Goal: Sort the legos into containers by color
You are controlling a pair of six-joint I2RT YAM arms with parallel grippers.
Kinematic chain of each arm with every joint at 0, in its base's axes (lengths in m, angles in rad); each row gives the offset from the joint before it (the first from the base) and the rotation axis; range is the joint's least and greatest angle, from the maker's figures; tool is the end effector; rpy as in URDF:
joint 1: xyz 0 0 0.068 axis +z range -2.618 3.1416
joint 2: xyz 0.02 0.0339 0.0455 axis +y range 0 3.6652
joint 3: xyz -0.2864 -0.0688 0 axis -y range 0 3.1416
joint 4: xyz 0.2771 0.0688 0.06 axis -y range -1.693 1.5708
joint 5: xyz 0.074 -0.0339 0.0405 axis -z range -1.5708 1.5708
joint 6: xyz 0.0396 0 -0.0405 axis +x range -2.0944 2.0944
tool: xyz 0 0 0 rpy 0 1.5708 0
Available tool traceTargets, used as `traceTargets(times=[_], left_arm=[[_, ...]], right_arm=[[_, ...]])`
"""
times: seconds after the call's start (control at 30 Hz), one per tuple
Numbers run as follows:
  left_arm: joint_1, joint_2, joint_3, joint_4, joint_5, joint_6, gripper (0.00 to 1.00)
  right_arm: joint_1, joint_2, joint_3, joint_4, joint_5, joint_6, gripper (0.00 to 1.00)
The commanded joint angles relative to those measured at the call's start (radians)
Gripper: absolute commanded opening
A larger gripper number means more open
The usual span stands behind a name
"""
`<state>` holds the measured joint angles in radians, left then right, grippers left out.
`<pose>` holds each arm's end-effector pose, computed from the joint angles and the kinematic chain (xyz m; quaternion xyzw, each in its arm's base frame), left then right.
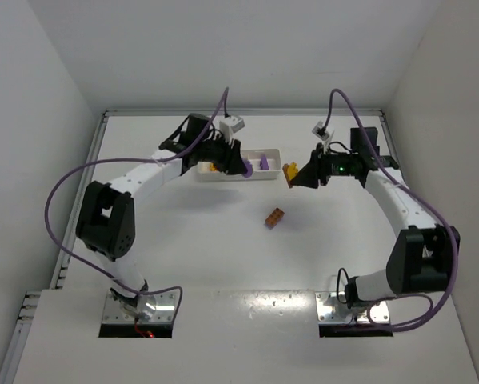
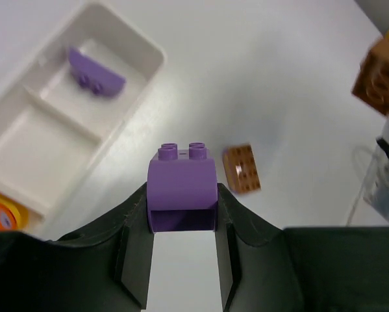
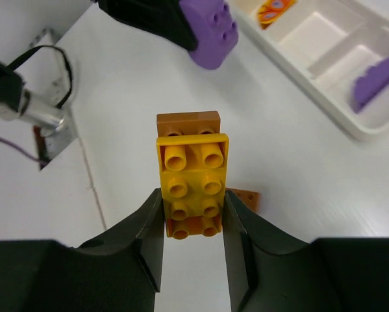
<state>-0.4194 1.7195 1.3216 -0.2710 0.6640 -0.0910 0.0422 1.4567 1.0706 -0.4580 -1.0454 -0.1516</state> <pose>0.3770 -0.1948 0.2795 0.2792 0.8162 -0.3879 0.3246 0.3273 0.0481 0.2791 -0.2550 0.7889 0.4491 0.3330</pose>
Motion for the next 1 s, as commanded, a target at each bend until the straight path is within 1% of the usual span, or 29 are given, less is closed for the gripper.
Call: traceTargets(times=[0.0, 0.07, 0.1, 0.2, 0.23, 0.33, 0.43, 0.47, 0.5, 0.53, 0.7, 0.77, 0.8, 0.83, 0.87, 0.9, 0.97], left_arm=[[-0.038, 0.093, 0.129, 0.139, -0.133, -0.105, 0.05], [-0.047, 0.178, 0.197, 0.176, -0.161, -0.121, 0.05], [-0.058, 0.208, 0.244, 0.19, -0.144, -0.13, 0.05], [-0.07, 0.333, 0.326, 0.19, -0.164, -0.145, 0.05], [-0.07, 0.362, 0.381, 0.19, -0.164, -0.157, 0.05], [-0.079, 0.46, 0.448, 0.176, -0.191, -0.177, 0.08], [-0.088, 0.52, 0.516, 0.167, -0.227, -0.167, 0.18], [-0.099, 0.534, 0.527, 0.156, -0.227, -0.155, 0.23], [-0.099, 0.548, 0.54, 0.147, -0.227, -0.154, 0.25], [-0.099, 0.567, 0.563, 0.147, -0.227, -0.154, 0.33], [-0.108, 0.578, 0.577, 0.138, -0.254, -0.154, 0.56], [-0.108, 0.568, 0.577, 0.128, -0.254, -0.154, 0.58], [-0.108, 0.552, 0.561, 0.128, -0.254, -0.154, 0.66], [-0.108, 0.527, 0.548, 0.128, -0.254, -0.154, 0.69], [-0.096, 0.513, 0.535, 0.128, -0.254, -0.145, 0.86], [-0.096, 0.499, 0.507, 0.128, -0.254, -0.145, 0.87], [-0.07, 0.447, 0.476, 0.128, -0.169, -0.145, 0.87]], right_arm=[[-0.062, -0.088, -0.063, 0.106, 0.085, 0.029, 0.1], [-0.094, -0.123, -0.083, 0.127, 0.085, 0.052, 0.1], [-0.123, -0.133, -0.095, 0.136, 0.085, 0.061, 0.1], [-0.145, -0.144, -0.095, 0.136, 0.073, 0.07, 0.1], [-0.159, -0.144, -0.095, 0.136, 0.073, 0.07, 0.1], [-0.168, -0.133, -0.095, 0.136, 0.061, 0.081, 0.1], [-0.189, -0.133, -0.096, 0.166, 0.048, 0.115, 0.1], [-0.189, -0.133, -0.097, 0.176, 0.048, 0.115, 0.11], [-0.189, -0.133, -0.107, 0.176, 0.039, 0.127, 0.12], [-0.189, -0.133, -0.107, 0.185, 0.039, 0.127, 0.12], [-0.189, -0.115, -0.107, 0.185, 0.021, 0.127, 0.12], [-0.189, -0.105, -0.097, 0.176, -0.001, 0.127, 0.12], [-0.18, -0.095, -0.097, 0.176, -0.001, 0.116, 0.12], [-0.18, -0.082, -0.086, 0.167, -0.02, 0.116, 0.12], [-0.18, -0.073, -0.086, 0.167, -0.034, 0.106, 0.12], [-0.18, -0.073, -0.075, 0.154, -0.06, 0.106, 0.12], [-0.18, -0.045, -0.064, 0.144, -0.102, 0.106, 0.12]])
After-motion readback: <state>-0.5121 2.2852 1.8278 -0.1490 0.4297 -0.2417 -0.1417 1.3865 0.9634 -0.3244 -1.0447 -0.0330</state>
